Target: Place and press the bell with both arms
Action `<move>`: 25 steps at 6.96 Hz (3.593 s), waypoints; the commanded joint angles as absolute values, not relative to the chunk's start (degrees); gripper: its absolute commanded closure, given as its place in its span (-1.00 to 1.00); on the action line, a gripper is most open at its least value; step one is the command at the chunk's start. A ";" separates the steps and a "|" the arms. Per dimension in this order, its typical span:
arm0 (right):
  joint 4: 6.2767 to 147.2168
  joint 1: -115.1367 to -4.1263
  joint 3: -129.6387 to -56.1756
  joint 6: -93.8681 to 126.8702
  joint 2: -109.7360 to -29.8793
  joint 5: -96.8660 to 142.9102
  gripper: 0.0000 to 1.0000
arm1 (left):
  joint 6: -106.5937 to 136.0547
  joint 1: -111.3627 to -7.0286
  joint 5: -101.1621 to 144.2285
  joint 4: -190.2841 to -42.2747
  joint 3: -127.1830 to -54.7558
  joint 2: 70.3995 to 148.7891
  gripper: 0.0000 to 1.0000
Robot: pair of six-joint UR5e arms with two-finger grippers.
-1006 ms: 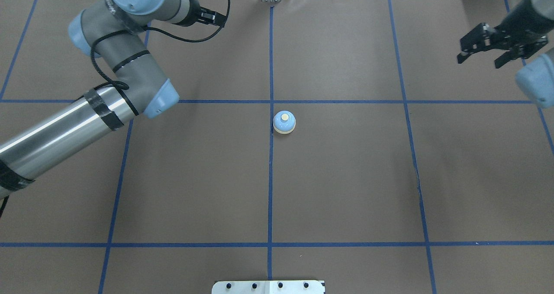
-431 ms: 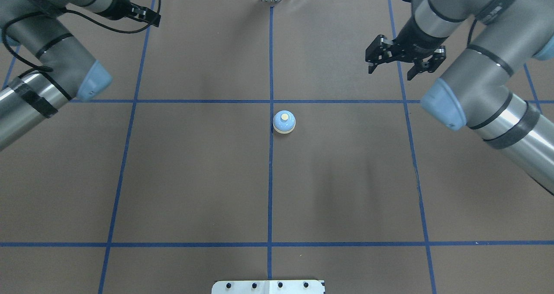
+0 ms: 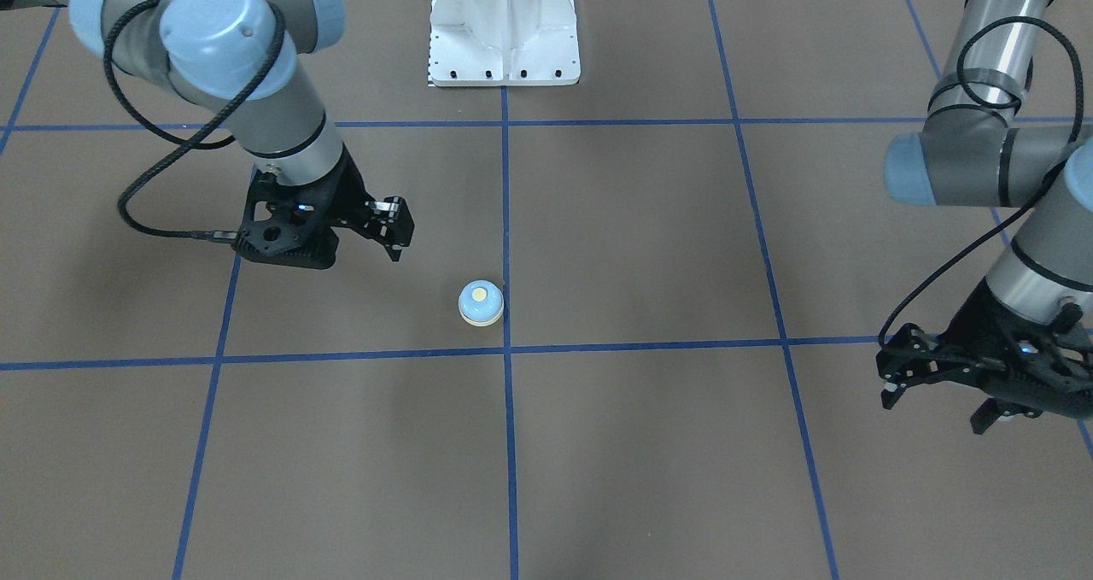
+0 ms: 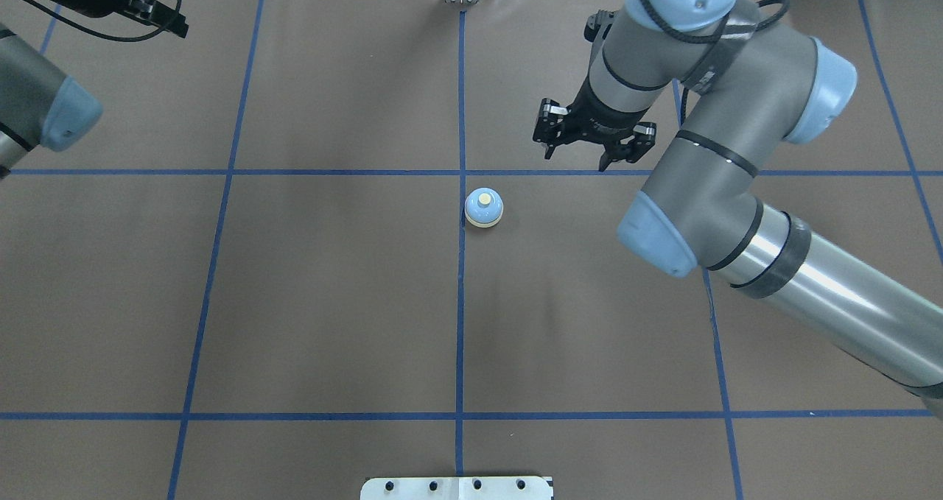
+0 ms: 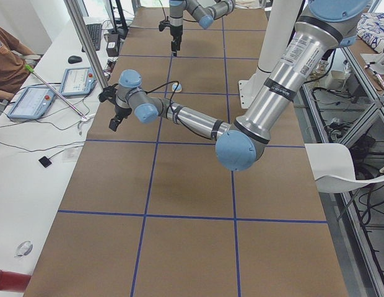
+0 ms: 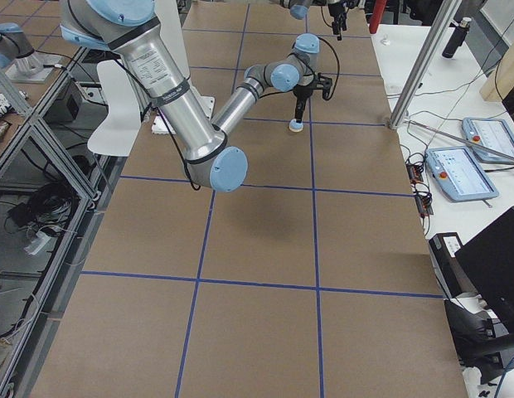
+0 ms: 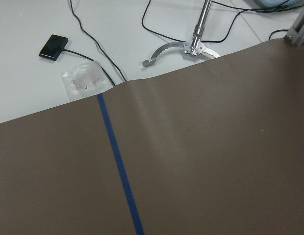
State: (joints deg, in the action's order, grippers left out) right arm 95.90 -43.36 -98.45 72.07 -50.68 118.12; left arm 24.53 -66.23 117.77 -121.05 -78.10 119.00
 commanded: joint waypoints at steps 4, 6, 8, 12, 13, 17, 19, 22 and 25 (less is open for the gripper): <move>94.41 -37.09 -83.79 76.29 -38.26 112.76 1.00 | 14.06 -70.14 118.65 -120.94 -80.16 111.80 -1.00; 89.41 -36.65 -78.86 76.03 -38.14 112.68 1.00 | 14.06 -70.14 118.56 -120.94 -80.24 111.80 -1.00; 87.47 -35.95 -76.12 75.85 -38.23 112.33 1.00 | 14.06 -70.22 118.56 -120.94 -80.24 111.80 -1.00; 86.13 -34.46 -73.92 75.59 -38.85 111.27 1.00 | 14.06 -70.22 118.56 -120.94 -80.42 111.80 -1.00; 86.13 -34.37 -73.74 75.59 -38.85 111.10 1.00 | 14.06 -70.22 118.48 -120.94 -80.33 111.80 -1.00; 85.17 -34.62 -73.82 74.28 -38.50 110.92 1.00 | 14.06 -70.22 118.48 -120.94 -80.60 111.80 -1.00; 85.43 -38.21 -77.24 74.27 -38.58 114.58 1.00 | 14.06 -70.31 118.48 -120.94 -80.60 111.80 -1.00; 90.23 -43.13 -93.17 72.35 -48.55 118.82 -1.00 | 9.69 -72.23 119.44 -120.68 -81.81 108.83 -1.00; 97.63 -50.43 -106.92 55.44 -62.70 121.90 -1.00 | 1.09 -78.39 125.68 -114.72 -83.66 103.65 -1.00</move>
